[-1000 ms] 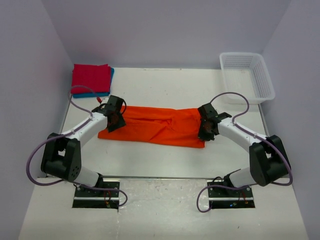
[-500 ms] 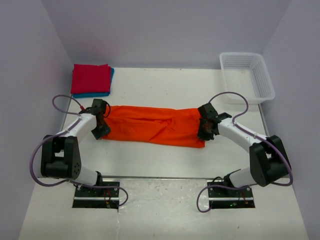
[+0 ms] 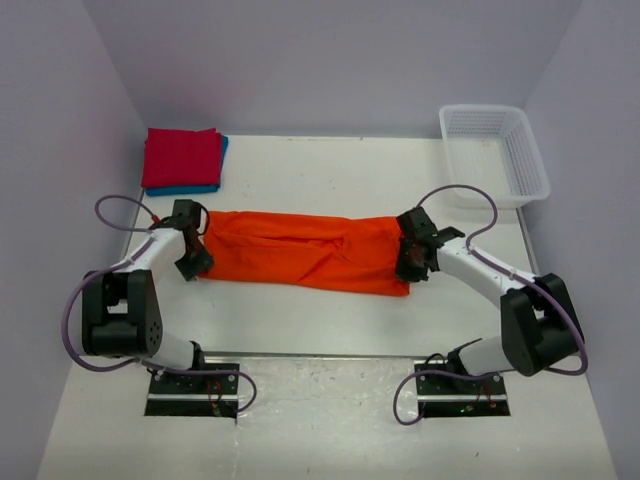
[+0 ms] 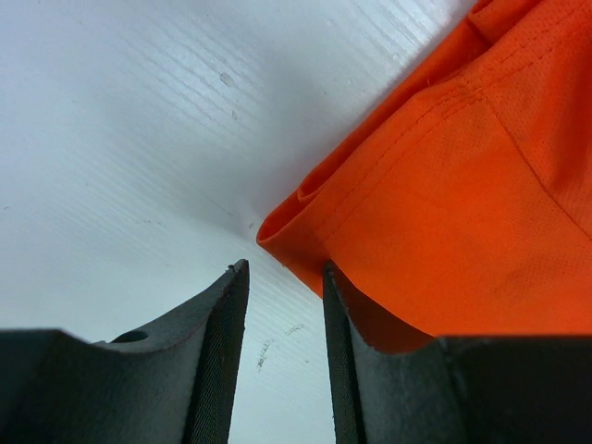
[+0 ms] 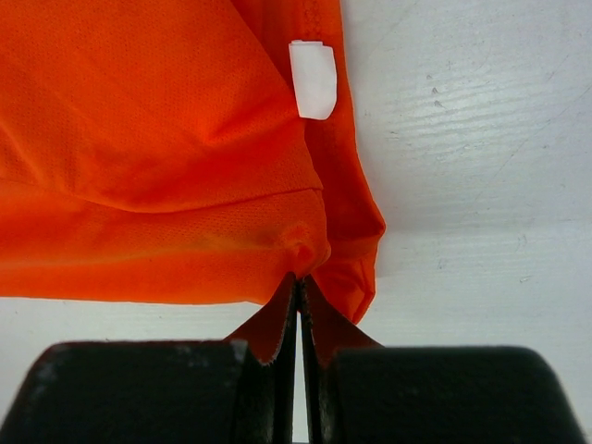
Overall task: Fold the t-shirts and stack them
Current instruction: Fold the other side of the tshirt into a rectangle
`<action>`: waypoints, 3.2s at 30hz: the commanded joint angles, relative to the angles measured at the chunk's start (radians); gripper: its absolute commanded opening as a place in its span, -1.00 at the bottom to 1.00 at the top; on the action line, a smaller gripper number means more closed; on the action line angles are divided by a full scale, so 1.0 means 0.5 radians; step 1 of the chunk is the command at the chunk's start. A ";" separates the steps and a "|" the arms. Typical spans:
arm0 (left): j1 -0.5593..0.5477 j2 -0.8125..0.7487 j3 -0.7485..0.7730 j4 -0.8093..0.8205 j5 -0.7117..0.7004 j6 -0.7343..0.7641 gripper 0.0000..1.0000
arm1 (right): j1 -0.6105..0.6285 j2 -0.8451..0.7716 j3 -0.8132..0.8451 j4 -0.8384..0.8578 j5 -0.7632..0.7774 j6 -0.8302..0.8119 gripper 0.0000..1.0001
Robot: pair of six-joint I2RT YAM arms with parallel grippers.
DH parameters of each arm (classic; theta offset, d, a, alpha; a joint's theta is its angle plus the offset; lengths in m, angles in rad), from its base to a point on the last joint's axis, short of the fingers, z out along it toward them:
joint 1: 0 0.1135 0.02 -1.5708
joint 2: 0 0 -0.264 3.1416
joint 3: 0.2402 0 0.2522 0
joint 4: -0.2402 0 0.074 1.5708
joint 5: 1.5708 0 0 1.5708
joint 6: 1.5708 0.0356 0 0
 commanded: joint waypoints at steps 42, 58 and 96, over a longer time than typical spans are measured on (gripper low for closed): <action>0.300 0.005 -0.017 0.042 -0.028 0.024 -1.00 | -0.047 0.024 0.008 -0.155 0.330 0.215 -1.00; 0.315 -0.123 -0.041 0.057 0.134 0.067 -0.75 | -0.044 -0.077 0.017 -0.057 0.189 0.049 -0.73; -0.102 0.014 0.394 0.152 0.079 0.061 0.09 | -0.047 1.157 1.385 -0.222 -0.216 -0.466 -0.19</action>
